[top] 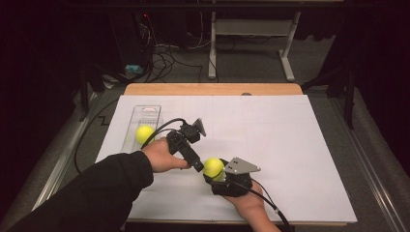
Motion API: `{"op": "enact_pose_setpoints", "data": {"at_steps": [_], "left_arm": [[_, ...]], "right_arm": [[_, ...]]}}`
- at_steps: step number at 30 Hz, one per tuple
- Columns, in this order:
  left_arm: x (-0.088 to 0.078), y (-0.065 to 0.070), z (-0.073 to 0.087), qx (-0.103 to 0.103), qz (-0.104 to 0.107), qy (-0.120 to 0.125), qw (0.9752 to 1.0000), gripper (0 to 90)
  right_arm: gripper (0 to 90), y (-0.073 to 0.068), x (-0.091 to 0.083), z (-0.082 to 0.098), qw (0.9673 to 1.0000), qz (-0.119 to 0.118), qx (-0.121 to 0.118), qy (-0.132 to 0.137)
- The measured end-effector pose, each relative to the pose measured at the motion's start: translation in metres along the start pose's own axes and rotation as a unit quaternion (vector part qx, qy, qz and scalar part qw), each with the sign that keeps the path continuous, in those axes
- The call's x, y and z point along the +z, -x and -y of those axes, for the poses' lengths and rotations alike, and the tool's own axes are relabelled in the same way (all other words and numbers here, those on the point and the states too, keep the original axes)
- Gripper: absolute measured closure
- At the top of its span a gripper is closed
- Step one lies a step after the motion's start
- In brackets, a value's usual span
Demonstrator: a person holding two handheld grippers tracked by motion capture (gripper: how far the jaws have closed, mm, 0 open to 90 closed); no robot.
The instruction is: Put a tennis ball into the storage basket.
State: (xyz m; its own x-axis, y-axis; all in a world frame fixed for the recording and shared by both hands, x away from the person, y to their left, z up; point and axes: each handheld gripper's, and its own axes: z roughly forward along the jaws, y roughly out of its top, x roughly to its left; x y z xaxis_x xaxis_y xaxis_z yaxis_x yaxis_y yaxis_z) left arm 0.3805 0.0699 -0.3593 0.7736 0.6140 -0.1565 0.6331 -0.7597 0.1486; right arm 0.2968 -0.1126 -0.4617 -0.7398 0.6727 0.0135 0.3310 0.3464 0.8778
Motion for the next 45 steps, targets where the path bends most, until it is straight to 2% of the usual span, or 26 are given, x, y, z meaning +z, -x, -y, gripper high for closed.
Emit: {"op": "enact_pose_setpoints", "data": {"at_steps": [15, 23, 34, 39, 40, 45], "left_arm": [[0.002, 0.009, -0.005, 0.014, 0.003, -0.005, 0.9999, 0.6], [0.005, 0.013, -0.009, 0.017, 0.007, -0.007, 0.9998, 0.5], [0.01, 0.019, -0.015, 0.024, 0.022, -0.013, 0.9994, 0.6], [0.014, 0.02, -0.019, 0.023, 0.028, -0.016, 0.9992, 0.6], [0.015, 0.02, -0.02, 0.023, 0.029, -0.017, 0.9992, 0.6], [0.017, 0.021, -0.023, 0.023, 0.037, -0.019, 0.9988, 0.6]], "right_arm": [[27.3, -0.007, 0.007, 0.002, 0.9998, -0.018, 0.0, 0.007], [27.3, -0.007, 0.006, 0.003, 0.9997, -0.015, 0.006, 0.017], [27.3, -0.007, 0.006, 0.002, 0.9992, -0.026, 0.008, 0.028], [27.3, -0.007, 0.004, 0.002, 0.9992, -0.025, 0.018, 0.027], [27.3, -0.005, 0.004, 0.002, 0.9991, -0.025, 0.01, 0.031], [27.3, -0.004, 0.003, 0.002, 0.9988, -0.029, 0.014, 0.036]]}}
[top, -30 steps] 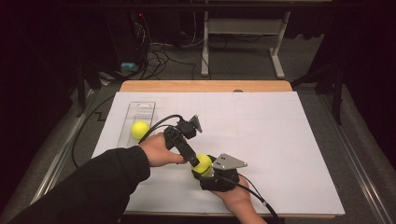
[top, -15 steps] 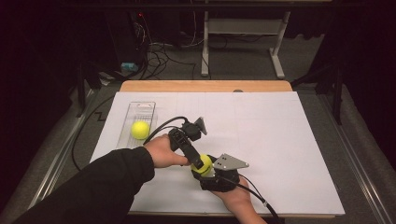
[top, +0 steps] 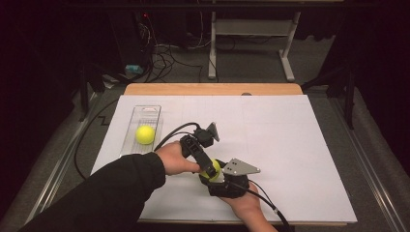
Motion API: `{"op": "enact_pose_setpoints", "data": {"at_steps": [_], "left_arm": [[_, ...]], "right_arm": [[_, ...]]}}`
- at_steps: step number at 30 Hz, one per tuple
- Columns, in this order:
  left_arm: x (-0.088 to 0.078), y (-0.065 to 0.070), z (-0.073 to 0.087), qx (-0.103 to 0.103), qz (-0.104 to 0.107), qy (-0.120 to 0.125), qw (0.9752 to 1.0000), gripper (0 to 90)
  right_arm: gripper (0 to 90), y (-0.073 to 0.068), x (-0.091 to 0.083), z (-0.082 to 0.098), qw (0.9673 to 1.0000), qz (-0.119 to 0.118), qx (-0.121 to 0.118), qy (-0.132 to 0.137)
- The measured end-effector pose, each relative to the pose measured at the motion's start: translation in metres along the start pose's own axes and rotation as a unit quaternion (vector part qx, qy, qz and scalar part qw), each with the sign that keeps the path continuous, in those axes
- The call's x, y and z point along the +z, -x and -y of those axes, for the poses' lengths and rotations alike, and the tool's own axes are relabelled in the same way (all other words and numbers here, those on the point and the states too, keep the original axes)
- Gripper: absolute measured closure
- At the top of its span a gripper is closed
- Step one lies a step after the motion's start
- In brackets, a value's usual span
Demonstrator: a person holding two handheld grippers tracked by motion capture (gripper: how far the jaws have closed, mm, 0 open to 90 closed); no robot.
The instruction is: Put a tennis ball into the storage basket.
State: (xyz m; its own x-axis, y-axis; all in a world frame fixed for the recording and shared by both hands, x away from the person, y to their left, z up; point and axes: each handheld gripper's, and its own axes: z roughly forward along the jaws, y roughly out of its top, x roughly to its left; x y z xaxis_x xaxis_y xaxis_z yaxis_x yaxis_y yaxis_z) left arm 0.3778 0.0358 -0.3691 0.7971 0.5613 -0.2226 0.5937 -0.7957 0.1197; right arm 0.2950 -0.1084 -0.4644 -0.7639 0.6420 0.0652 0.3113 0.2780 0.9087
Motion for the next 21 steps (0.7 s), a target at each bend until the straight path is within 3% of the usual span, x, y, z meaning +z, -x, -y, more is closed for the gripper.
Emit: {"op": "enact_pose_setpoints", "data": {"at_steps": [21], "left_arm": [[0.014, 0.001, -0.009, 0.002, 0.006, -0.003, 1.0, 0.7]], "right_arm": [[27.3, -0.001, -0.003, -0.002, 1.0, 0.001, 0.0, 0.01]]}}
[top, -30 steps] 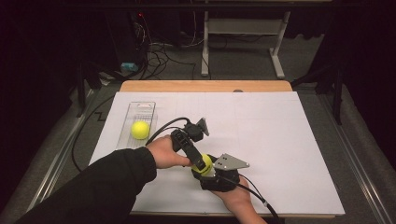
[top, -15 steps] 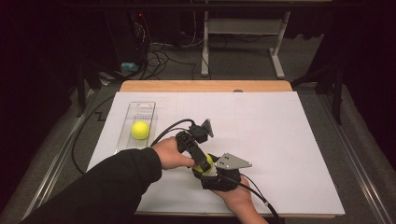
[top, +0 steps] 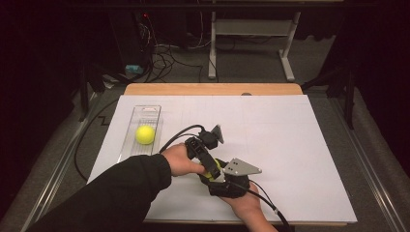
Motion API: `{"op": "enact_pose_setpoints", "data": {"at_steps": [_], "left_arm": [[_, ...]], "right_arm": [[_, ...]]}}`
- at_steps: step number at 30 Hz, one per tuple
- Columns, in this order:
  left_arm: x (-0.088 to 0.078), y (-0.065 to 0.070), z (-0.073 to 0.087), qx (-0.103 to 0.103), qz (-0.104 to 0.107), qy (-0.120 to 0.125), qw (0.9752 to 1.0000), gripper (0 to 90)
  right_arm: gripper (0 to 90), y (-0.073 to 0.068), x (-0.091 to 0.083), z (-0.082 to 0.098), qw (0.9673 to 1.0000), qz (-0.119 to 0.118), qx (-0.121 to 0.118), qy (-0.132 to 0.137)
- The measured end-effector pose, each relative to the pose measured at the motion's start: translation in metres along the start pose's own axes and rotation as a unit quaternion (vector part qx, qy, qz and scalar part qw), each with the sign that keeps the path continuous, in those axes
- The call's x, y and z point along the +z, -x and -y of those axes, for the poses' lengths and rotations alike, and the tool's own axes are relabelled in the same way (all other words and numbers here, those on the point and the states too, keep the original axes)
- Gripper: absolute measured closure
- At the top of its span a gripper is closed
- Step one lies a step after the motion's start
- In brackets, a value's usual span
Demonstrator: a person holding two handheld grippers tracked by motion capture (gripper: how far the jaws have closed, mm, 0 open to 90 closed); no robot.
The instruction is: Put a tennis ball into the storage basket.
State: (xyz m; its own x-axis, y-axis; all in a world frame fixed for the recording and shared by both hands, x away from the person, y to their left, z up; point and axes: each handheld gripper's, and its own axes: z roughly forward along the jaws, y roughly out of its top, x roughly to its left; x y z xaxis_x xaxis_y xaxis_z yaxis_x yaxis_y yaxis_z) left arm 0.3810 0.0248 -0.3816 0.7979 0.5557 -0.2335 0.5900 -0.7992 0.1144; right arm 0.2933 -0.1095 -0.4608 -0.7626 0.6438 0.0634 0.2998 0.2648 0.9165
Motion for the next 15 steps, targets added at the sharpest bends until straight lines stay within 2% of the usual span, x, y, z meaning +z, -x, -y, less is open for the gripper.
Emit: {"op": "enact_pose_setpoints", "data": {"at_steps": [8, 12, 15], "left_arm": [[0.0028, 0.0, -0.0012, 0.009, 0.003, -0.008, 0.9999, 0.7], [0.0041, -0.0001, -0.0005, 0.002, 0.004, -0.005, 1.0, 2.3], [0.0038, -0.0011, -0.0005, 0.005, 0.007, -0.008, 0.9999, 4.3]], "right_arm": [[27.3, -0.0001, -0.0007, -0.0009, 1.0, 0.001, -0.001, 0.003], [27.3, -0.0004, -0.0006, -0.0011, 1.0, 0.001, 0.002, 0.004], [27.3, -0.0007, -0.0004, -0.0013, 1.0, -0.001, 0.002, 0.005]]}}
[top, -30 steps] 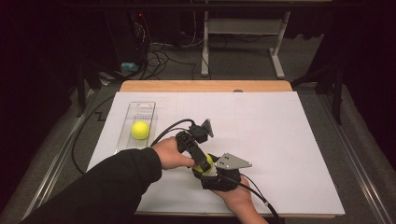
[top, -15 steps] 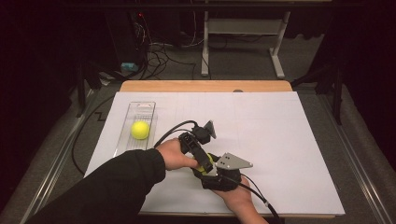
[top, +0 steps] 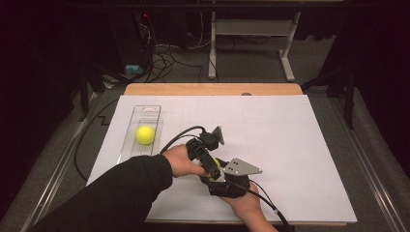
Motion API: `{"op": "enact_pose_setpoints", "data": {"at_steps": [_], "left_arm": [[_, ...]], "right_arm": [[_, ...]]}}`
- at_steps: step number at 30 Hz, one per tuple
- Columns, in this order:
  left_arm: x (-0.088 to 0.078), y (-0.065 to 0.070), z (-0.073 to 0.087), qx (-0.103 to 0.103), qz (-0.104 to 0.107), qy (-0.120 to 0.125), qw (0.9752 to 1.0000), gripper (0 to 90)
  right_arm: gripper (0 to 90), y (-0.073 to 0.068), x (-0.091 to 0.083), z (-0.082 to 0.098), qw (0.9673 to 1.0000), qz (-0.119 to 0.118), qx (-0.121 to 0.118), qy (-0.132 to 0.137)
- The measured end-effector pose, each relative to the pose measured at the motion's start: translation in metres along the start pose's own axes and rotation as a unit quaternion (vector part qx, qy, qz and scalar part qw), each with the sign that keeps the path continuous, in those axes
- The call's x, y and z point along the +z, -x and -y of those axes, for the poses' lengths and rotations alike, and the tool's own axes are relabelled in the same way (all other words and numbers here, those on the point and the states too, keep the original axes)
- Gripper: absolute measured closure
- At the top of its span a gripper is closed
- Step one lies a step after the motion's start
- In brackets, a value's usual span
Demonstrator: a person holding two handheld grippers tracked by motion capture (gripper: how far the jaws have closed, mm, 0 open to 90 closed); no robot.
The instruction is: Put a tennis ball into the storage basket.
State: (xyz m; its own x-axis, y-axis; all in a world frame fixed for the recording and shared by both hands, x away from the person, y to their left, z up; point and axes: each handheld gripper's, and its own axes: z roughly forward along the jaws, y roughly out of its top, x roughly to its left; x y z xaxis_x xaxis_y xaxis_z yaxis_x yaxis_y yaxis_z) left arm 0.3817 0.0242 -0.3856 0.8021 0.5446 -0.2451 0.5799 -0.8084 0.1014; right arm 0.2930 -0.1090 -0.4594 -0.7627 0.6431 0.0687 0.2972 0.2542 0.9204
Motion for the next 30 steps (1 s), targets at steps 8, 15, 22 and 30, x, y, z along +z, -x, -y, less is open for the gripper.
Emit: {"op": "enact_pose_setpoints", "data": {"at_steps": [8, 15, 22, 30], "left_arm": [[-0.0012, 0.0011, 0.0007, 0.005, 0.019, 0.006, 0.9998, 16.1], [-0.0031, 0.0021, 0.0015, 0.01, 0.029, 0.007, 0.9995, 24.9], [-0.0034, 0.0022, 0.0018, 0.008, 0.026, 0.001, 0.9996, 25.7], [-0.0042, 0.0025, 0.0022, 0.01, 0.024, 0.003, 0.9997, 25.9]], "right_arm": [[27.3, 0.0006, 0.0002, 0.0002, 1.0, 0.005, -0.002, -0.002], [27.3, 0.0005, 0.0005, 0.0002, 1.0, 0.005, -0.006, -0.003], [27.2, -0.0004, 0.0016, 0.0006, 1.0, 0.002, -0.008, -0.002], [27.0, -0.0015, 0.0017, 0.0005, 0.9999, 0.004, -0.01, 0.0]]}}
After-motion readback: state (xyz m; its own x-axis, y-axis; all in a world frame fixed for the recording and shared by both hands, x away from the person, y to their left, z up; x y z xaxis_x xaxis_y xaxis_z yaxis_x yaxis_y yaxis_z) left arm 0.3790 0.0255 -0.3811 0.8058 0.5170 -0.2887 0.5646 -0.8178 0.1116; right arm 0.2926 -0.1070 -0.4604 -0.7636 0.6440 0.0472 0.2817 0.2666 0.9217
